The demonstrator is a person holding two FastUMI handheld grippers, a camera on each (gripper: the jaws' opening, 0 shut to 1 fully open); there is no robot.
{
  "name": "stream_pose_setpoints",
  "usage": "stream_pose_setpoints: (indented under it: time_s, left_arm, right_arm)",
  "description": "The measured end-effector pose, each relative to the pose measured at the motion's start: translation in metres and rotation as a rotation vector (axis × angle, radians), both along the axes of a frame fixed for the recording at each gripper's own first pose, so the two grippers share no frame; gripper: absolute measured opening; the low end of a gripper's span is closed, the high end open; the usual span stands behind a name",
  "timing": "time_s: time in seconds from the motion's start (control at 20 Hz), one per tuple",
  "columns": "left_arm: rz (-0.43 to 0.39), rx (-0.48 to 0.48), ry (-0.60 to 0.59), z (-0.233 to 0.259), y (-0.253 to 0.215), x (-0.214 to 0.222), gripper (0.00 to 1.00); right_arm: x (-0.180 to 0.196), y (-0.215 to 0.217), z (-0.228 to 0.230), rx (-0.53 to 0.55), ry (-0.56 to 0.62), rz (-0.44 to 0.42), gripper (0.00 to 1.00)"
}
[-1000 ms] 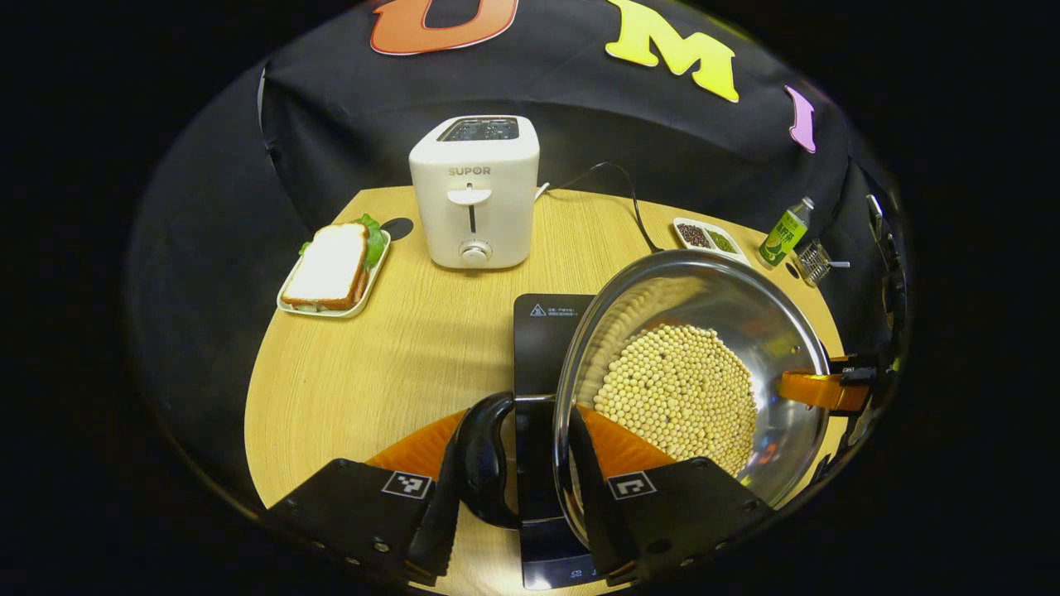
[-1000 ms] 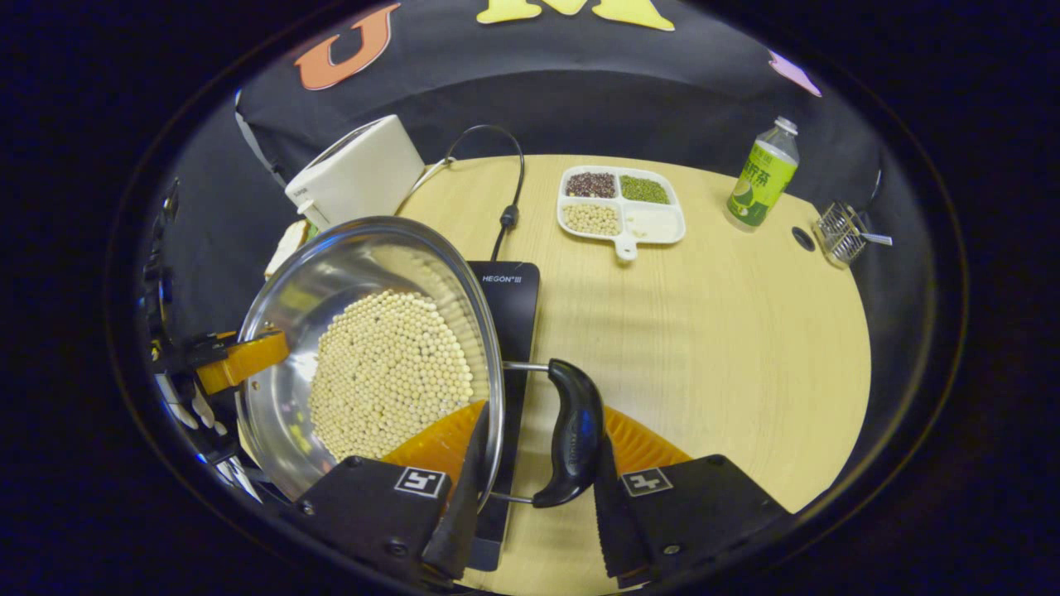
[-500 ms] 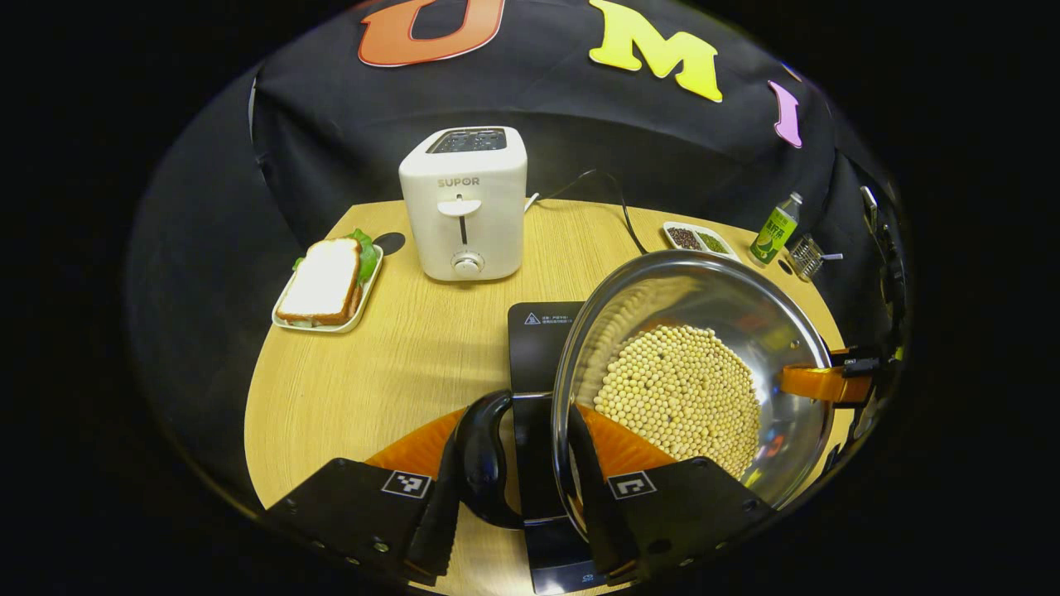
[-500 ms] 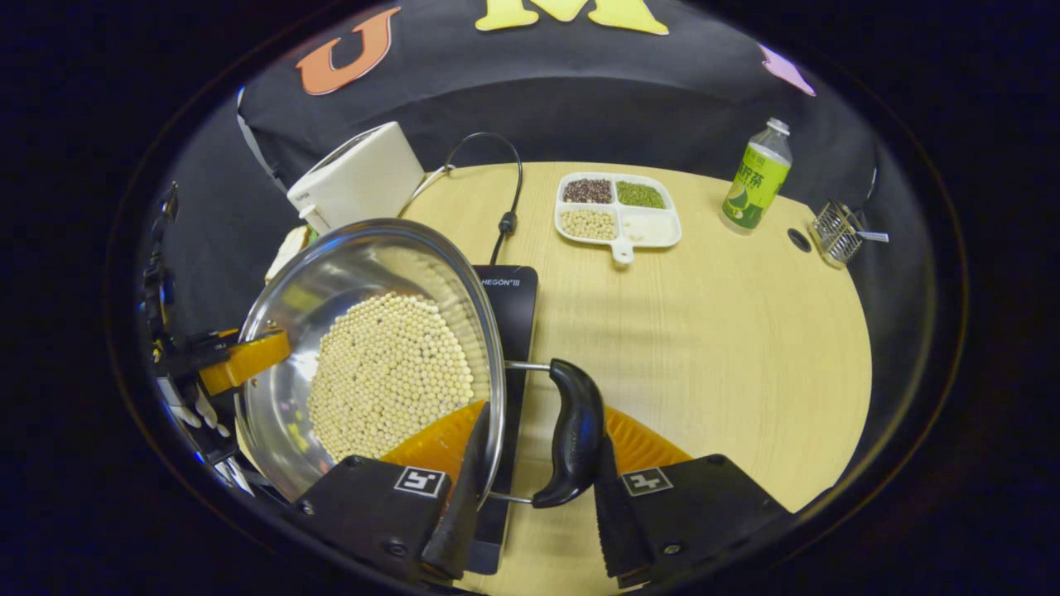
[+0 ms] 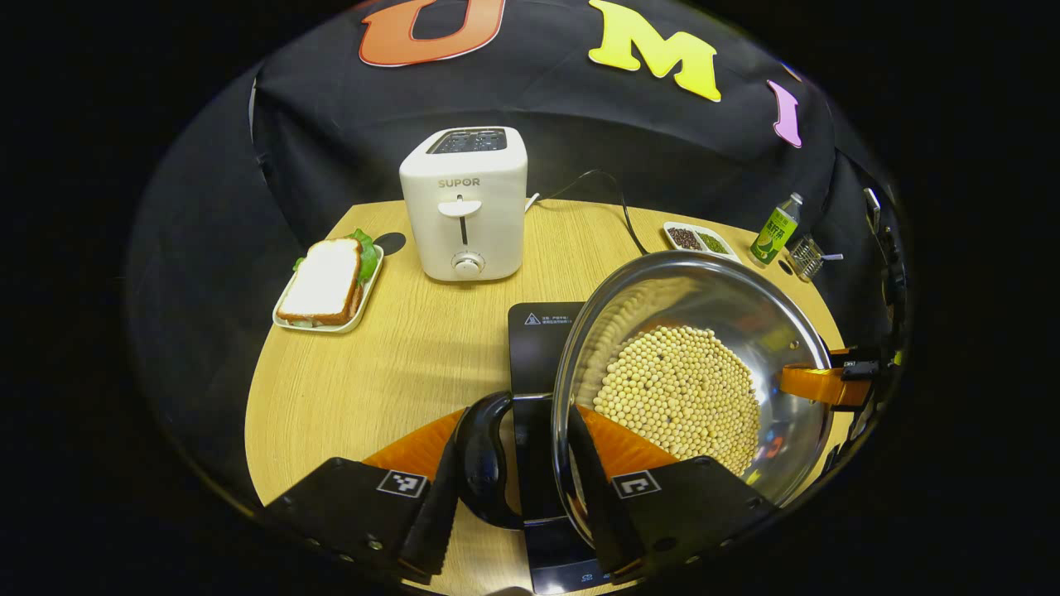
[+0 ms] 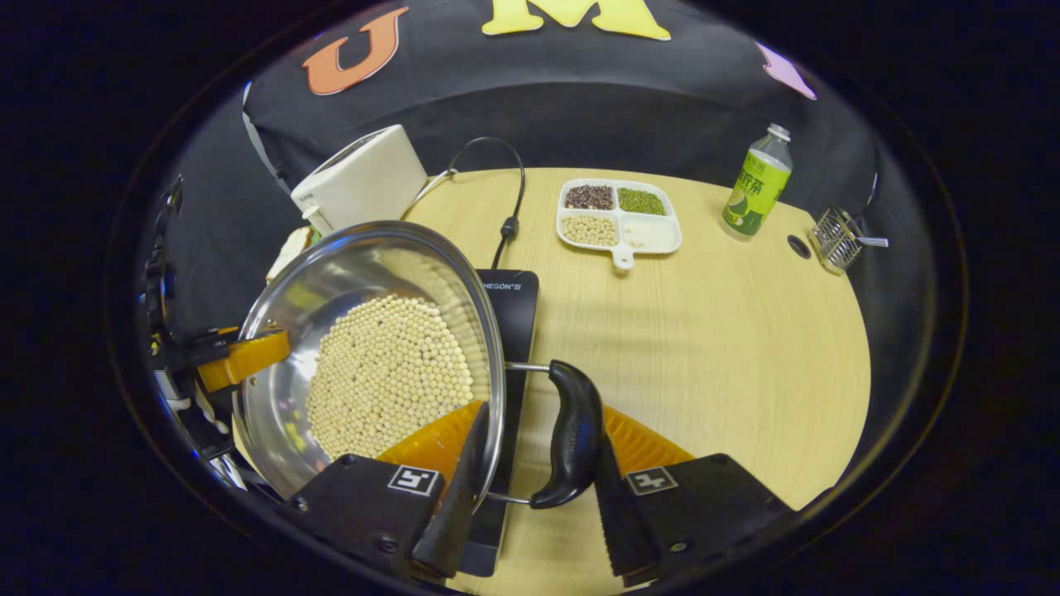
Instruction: First push the handle of the pot to place it horizontally, then grasp the pot with both hands and set it on the induction cooktop.
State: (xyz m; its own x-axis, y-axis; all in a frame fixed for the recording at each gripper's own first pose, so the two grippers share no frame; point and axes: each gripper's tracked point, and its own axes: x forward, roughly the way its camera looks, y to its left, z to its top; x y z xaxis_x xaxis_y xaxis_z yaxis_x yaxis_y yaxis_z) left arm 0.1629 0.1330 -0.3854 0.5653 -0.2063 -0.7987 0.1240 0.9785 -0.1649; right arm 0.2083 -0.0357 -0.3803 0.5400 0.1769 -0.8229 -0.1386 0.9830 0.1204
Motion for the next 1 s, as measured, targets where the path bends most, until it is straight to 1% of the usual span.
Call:
stream_pose_setpoints:
  time_s: [0.05,0.1,0.15,0.2,0.25,0.35,0.5,0.55,0.7,0.75,1.0]
  left_arm:
    - [-0.004,-0.008,0.005,0.001,-0.002,-0.003,0.71]
    - [0.002,0.004,0.002,0.002,0.001,-0.004,0.87]
    - [0.01,0.022,-0.026,0.006,0.006,-0.001,0.93]
    - [0.024,0.036,-0.058,0.012,0.012,0.001,0.98]
    - [0.039,0.04,-0.074,0.018,0.016,0.001,0.97]
    - [0.06,0.039,-0.096,0.027,0.02,-0.004,0.98]
    - [0.079,0.067,-0.139,0.04,0.028,-0.009,0.98]
    - [0.084,0.074,-0.152,0.045,0.03,-0.011,0.98]
    - [0.095,0.082,-0.214,0.063,0.03,-0.013,0.98]
    - [0.098,0.085,-0.226,0.07,0.03,-0.017,0.98]
    - [0.114,0.097,-0.313,0.105,0.022,-0.029,0.98]
  right_arm:
    - [0.0,-0.002,-0.001,-0.007,0.001,0.006,0.7]
    - [0.002,-0.004,0.001,-0.014,-0.02,0.007,0.75]
    - [0.007,-0.006,0.004,-0.031,-0.057,0.006,0.8]
    - [0.009,-0.009,0.008,-0.038,-0.089,0.006,0.82]
    - [0.01,-0.009,0.012,-0.042,-0.116,0.005,0.84]
    - [0.011,-0.008,0.021,-0.036,-0.156,0.01,0.83]
    - [0.007,-0.013,0.035,-0.037,-0.195,0.019,0.82]
    - [0.006,-0.014,0.037,-0.036,-0.207,0.022,0.8]
    - [-0.001,-0.014,0.047,-0.031,-0.229,0.036,0.82]
    - [-0.004,-0.017,0.054,-0.036,-0.244,0.042,0.8]
    - [-0.012,-0.027,0.09,-0.084,-0.358,0.064,0.8]
